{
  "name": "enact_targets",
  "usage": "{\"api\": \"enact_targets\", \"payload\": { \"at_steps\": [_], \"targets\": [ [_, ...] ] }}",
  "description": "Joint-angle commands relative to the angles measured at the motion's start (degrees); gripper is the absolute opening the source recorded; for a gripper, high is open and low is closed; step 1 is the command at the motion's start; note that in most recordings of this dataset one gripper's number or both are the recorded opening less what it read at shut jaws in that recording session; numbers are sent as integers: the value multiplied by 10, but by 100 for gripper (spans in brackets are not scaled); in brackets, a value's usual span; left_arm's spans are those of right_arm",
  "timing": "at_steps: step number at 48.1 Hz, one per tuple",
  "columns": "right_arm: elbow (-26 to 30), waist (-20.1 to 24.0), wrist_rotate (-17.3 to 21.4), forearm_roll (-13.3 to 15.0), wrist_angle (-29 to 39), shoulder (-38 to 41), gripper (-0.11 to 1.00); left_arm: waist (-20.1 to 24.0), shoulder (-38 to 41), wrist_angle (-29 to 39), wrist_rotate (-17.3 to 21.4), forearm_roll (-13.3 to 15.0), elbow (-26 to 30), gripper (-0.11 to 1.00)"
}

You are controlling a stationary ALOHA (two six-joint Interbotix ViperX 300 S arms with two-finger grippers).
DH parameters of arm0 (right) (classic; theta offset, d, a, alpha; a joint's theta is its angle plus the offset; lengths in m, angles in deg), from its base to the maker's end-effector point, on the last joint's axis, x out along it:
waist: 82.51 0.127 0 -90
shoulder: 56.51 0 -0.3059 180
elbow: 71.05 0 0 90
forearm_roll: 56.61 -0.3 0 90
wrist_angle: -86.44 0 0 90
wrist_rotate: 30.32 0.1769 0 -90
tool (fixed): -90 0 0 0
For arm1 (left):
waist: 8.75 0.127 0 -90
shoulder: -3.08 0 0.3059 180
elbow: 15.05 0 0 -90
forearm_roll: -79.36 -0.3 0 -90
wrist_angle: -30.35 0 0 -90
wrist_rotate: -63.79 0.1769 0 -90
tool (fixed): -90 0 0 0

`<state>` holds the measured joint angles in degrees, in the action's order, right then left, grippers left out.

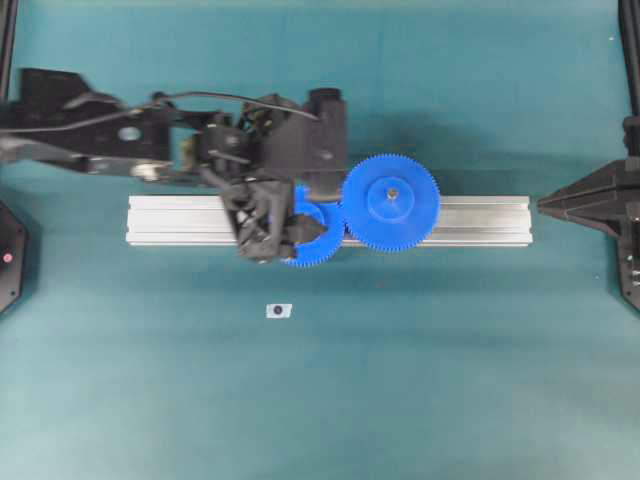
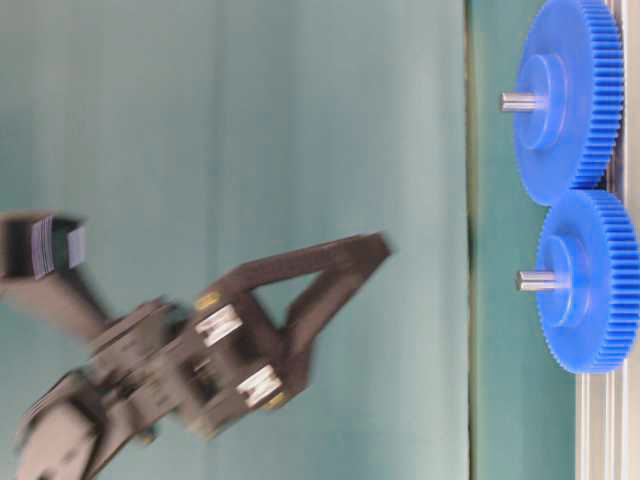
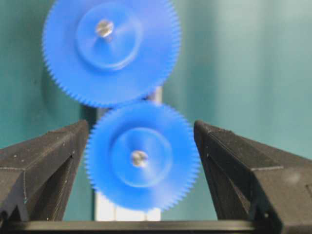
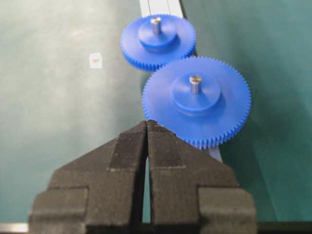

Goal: Find the location of the shaft and insert the small gear.

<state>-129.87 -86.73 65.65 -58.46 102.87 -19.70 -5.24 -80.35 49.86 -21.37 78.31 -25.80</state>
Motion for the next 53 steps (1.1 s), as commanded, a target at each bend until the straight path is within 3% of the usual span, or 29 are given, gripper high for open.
{"api": "enact_targets", "payload": {
  "at_steps": [1, 8, 25, 53],
  "targets": [
    [6, -2, 5, 0, -5, 4, 2, -11, -37, -12, -12, -2, -6, 88],
    [5, -2, 5, 0, -5, 4, 2, -25, -76, -34, -42, -2, -36, 88],
    [5, -2, 5, 0, -5, 4, 2, -30, -178, -36, -48, -2, -122, 88],
    [4, -2, 5, 0, -5, 4, 2, -30, -208, -37, -48, -2, -154, 88]
  ]
}}
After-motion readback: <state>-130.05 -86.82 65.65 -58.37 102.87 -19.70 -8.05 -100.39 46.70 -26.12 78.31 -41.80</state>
